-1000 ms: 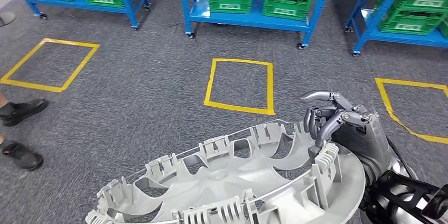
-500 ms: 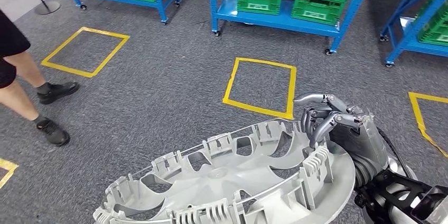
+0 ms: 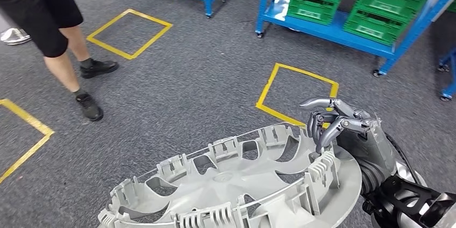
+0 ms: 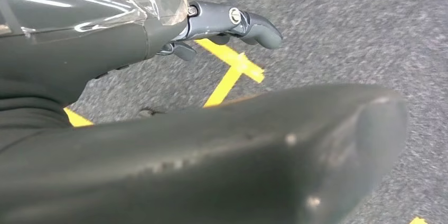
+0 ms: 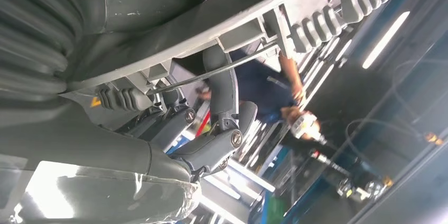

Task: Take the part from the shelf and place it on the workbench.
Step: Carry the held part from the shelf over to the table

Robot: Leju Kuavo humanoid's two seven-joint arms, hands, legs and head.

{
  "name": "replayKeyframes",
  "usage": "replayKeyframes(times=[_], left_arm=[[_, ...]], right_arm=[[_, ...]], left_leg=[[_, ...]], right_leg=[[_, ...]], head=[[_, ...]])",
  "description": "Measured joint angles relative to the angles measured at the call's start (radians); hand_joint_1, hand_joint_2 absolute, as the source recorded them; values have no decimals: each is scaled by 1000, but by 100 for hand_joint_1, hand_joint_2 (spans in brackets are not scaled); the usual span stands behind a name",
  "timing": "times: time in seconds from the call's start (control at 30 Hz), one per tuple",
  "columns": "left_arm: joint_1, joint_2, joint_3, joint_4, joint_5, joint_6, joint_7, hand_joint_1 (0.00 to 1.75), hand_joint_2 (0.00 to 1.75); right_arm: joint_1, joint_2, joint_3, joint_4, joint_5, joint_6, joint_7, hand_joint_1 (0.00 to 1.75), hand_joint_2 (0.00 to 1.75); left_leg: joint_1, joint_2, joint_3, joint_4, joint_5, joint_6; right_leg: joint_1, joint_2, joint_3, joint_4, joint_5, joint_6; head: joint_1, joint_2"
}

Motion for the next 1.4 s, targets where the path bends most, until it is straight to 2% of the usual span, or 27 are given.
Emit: replayKeyframes(times=[0.03, 0.1, 0.13, 0.2, 0.27, 0.33, 0.4, 0.43, 0.47, 0.5, 0.57, 0.63, 0.7, 0.73, 0.8, 0.87, 0.9, 0.93, 0.97, 1.03, 1.07, 1.13, 1.2, 1.23, 1.3, 1.33, 1.4], left_arm=[[-4, 0, 11, 4, -33, -17, -4, 0, 0], [-12, 0, 33, 8, -161, -35, -15, 0, 0], [-13, 0, 44, 8, -257, -36, -20, 0, 0], [-16, 1, 72, 9, -453, -34, -27, 0, 0], [-28, 0, 110, 12, -582, -32, -29, 0, 0], [-48, -1, 145, 24, -639, -30, -24, 0, 0], [-70, 0, 174, 53, -664, -23, -12, 0, 0], [-77, 0, 185, 70, -671, -18, -9, 0, 0], [-83, 0, 195, 85, -674, -12, -11, 0, 0], [-87, -1, 204, 97, -675, -9, -17, 0, 0], [-102, -2, 226, 111, -672, -17, -35, 0, 0], [-122, -2, 253, 115, -671, -41, -61, 0, 0], [-137, -2, 285, 116, -678, -68, -85, 0, 0], [-142, -2, 302, 116, -685, -80, -93, 0, 0], [-154, -1, 329, 116, -707, -99, -101, 0, 0], [-164, -1, 345, 117, -728, -108, -106, 0, 0], [-168, -1, 351, 118, -735, -111, -108, 0, 0], [-171, -2, 358, 119, -740, -112, -109, 0, 0], [-173, -2, 365, 120, -744, -114, -111, 0, 0], [-176, -2, 379, 123, -747, -119, -116, 0, 0], [-178, -2, 384, 123, -746, -121, -119, 0, 0], [-181, -2, 395, 123, -745, -124, -126, 0, 0], [-183, 0, 409, 123, -744, -127, -131, 0, 0], [-183, 0, 418, 123, -744, -128, -133, 0, 0], [-188, 1, 432, 123, -743, -131, -138, 0, 0], [-193, 1, 438, 123, -743, -133, -141, 0, 0], [-203, 1, 444, 123, -743, -137, -144, 0, 0]], right_arm=[[-1, -2, 1, 0, 0, 1, -3, 175, 175], [-3, -8, 3, 2, -3, 5, -12, 175, 175], [-5, -11, 5, 4, -5, 8, -17, 175, 175], [-8, -18, 9, 10, -7, 12, -26, 175, 175], [0, -25, 11, 15, -7, 10, -36, 175, 175], [22, -33, 11, 18, -6, 9, -44, 175, 175], [50, -39, 11, 18, 1, 10, -49, 175, 175], [63, -42, 11, 19, 8, 10, -52, 175, 175], [74, -44, 11, 19, 18, 10, -55, 175, 175], [82, -46, 11, 19, 28, 9, -58, 175, 175], [93, -48, 12, 17, 49, 6, -60, 175, 175], [97, -51, 14, 13, 71, -1, -58, 175, 175], [99, -55, 19, 10, 85, -6, -55, 175, 175], [99, -57, 21, 9, 89, -8, -54, 175, 175], [101, -62, 25, 5, 89, -13, -55, 175, 175], [109, -66, 27, 4, 89, -17, -58, 175, 175], [115, -67, 29, 4, 88, -18, -60, 175, 175], [119, -68, 31, 5, 88, -18, -62, 175, 175], [122, -69, 32, 5, 88, -18, -65, 175, 175], [124, -74, 34, 5, 88, -18, -67, 175, 175], [124, -76, 35, 5, 89, -18, -67, 175, 175], [125, -80, 37, 5, 90, -18, -67, 175, 175], [125, -82, 39, 5, 91, -18, -67, 175, 175], [124, -83, 41, 5, 91, -17, -67, 175, 175], [120, -84, 44, 5, 90, -16, -67, 175, 175], [119, -86, 45, 5, 88, -15, -67, 175, 175], [116, -87, 48, 7, 85, -15, -67, 175, 175]], left_leg=[[-1, -15, -1, 5, -1, -2], [-3, -38, -9, 16, -4, -10], [-4, -46, -14, 18, -4, -15], [-3, -52, -22, 20, -3, -24], [-2, -12, -39, 57, -26, -36], [0, 46, -92, 166, -83, -48], [8, 68, -153, 284, -127, -55], [11, 73, -163, 303, -126, -57], [12, 77, -152, 281, -106, -57], [13, 86, -122, 223, -76, -54], [7, 125, -47, 85, -27, -46], [-1, 144, -19, 27, -18, -36], [-2, 121, -19, 21, -14, -26], [0, 109, -15, 13, -10, -21], [7, 84, -5, -2, 1, -9], [7, 58, -5, -5, 4, -4], [6, 42, -5, -4, 4, -4], [6, 26, -5, -4, 4, -4], [6, 10, -4, -3, 4, -4], [7, -19, -3, 1, 2, -8], [5, -33, -4, 6, 0, -12], [2, -54, -12, 14, -3, -23], [4, -69, -18, 16, -3, -32], [5, -59, -22, 22, -7, -37], [5, -4, -48, 80, -40, -47], [5, 32, -77, 137, -69, -51], [9, 66, -146, 269, -122, -56]], right_leg=[[-1, 17, 30, -69, 30, 4], [-2, 42, 68, -159, 65, -3], [1, 45, 71, -166, 68, -12], [1, 29, 72, -169, 72, -24], [-3, 9, 76, -173, 74, -34], [-2, -17, 79, -174, 71, -42], [1, -45, 80, -174, 68, -45], [1, -58, 81, -174, 67, -46], [1, -70, 82, -174, 65, -46], [1, -81, 84, -174, 63, -45], [6, -100, 89, -174, 58, -39], [11, -118, 92, -174, 54, -30], [13, -136, 95, -178, 51, -22], [11, -128, 96, -173, 46, -18], [7, -79, 69, -111, 11, -20], [4, -26, 6, 22, -43, -28], [3, -17, -26, 80, -60, -27], [3, -13, -43, 106, -61, -22], [1, -11, -42, 92, -45, -13], [-6, 8, 8, -34, 18, 6], [-8, 24, 35, -98, 45, 10], [-8, 43, 61, -162, 71, 0], [-6, 29, 64, -163, 75, -18], [-6, 21, 66, -164, 76, -24], [-7, 1, 70, -165, 76, -36], [-3, -9, 71, -166, 75, -41], [3, -35, 72, -165, 71, -47]], head=[[0, 0], [0, 0], [0, 0], [0, 0], [-5, 0], [-10, 0], [-11, 0], [-12, 0], [-12, 0], [-12, 0], [-11, 0], [-11, 0], [-11, 0], [-9, 0], [-5, 0], [0, 0], [1, 0], [1, 0], [1, 0], [2, 0], [2, 0], [1, 0], [0, 0], [0, 0], [-7, 0], [-11, 0], [-14, 0]])
